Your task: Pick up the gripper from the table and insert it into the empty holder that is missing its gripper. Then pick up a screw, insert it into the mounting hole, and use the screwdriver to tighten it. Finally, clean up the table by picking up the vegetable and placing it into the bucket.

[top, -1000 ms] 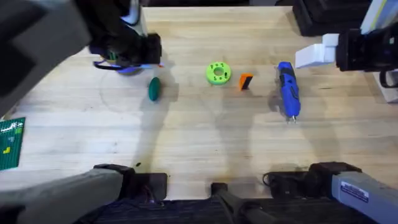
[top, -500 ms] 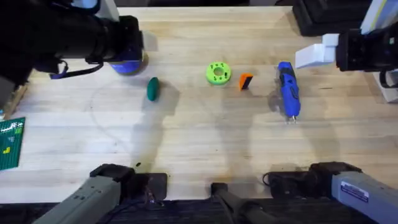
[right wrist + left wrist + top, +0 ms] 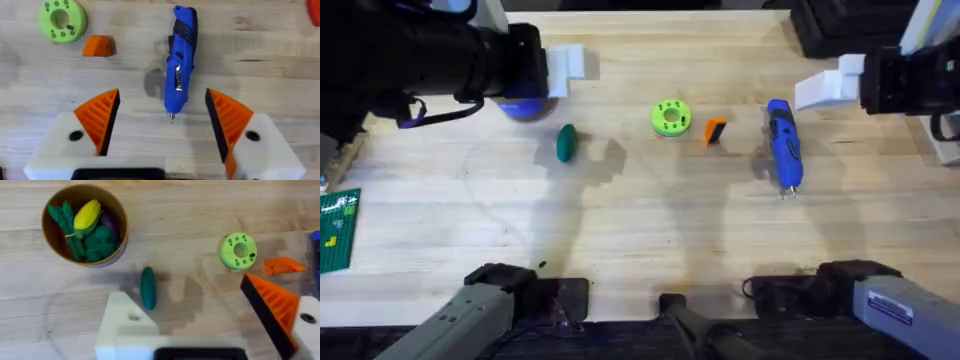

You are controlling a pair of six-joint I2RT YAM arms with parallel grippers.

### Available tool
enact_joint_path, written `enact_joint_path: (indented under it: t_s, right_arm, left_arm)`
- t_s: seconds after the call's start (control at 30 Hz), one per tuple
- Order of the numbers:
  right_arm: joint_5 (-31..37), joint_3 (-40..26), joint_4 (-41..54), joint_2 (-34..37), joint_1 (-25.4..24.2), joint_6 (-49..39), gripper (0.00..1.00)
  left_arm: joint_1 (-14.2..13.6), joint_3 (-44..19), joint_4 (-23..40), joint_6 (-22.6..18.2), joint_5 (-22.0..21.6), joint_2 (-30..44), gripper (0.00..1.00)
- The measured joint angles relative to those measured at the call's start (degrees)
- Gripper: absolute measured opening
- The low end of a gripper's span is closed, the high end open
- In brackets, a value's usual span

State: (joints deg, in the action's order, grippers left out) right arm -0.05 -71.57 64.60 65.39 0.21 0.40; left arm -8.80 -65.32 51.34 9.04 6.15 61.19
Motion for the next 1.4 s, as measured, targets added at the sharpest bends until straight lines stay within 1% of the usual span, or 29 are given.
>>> enact_joint_path:
  t_s: [0.2, 0.37, 0.77, 0.83, 0.87, 0.97, 1.03, 1.13, 1.27, 1.4]
  right_arm:
    - [0.0, 0.0, 0.0, 0.0, 0.0, 0.0, 0.989]
    - [0.0, 0.0, 0.0, 0.0, 0.0, 0.0, 0.989]
    - [0.0, 0.0, 0.0, 0.0, 0.0, 0.0, 0.990]
    - [0.0, 0.0, 0.0, 0.0, 0.0, 0.0, 0.989]
    - [0.0, 0.0, 0.0, 0.0, 0.0, 0.0, 0.989]
    - [0.0, 0.0, 0.0, 0.0, 0.0, 0.0, 0.990]
    - [0.0, 0.0, 0.0, 0.0, 0.0, 0.0, 0.990]
    - [0.0, 0.0, 0.0, 0.0, 0.0, 0.0, 0.990]
    - [0.0, 0.0, 0.0, 0.0, 0.0, 0.0, 0.990]
    - [0.0, 0.0, 0.0, 0.0, 0.0, 0.0, 0.989]
  left_arm:
    - [0.0, 0.0, -0.8, 0.0, 0.0, 0.0, 0.986]
    - [0.0, 0.0, -1.8, 0.0, -2.3, 0.0, 0.986]
    - [0.1, 0.0, -3.0, 0.0, -11.9, 0.0, 0.986]
    - [0.2, 0.5, -5.1, 0.0, -12.7, -0.2, 0.986]
    - [0.3, 1.4, -7.1, 0.0, -13.0, -0.6, 0.986]
    - [0.5, 6.8, -15.2, 0.0, -13.3, -3.9, 0.986]
    - [0.5, 12.7, -21.6, 0.0, -13.2, -8.3, 0.986]
    - [0.5, 21.3, -29.4, 0.0, -12.2, -15.3, 0.986]
    - [1.1, 30.9, -34.9, 0.0, -10.4, -25.2, 0.986]
    - [2.9, 37.2, -35.8, 0.0, -8.0, -34.3, 0.985]
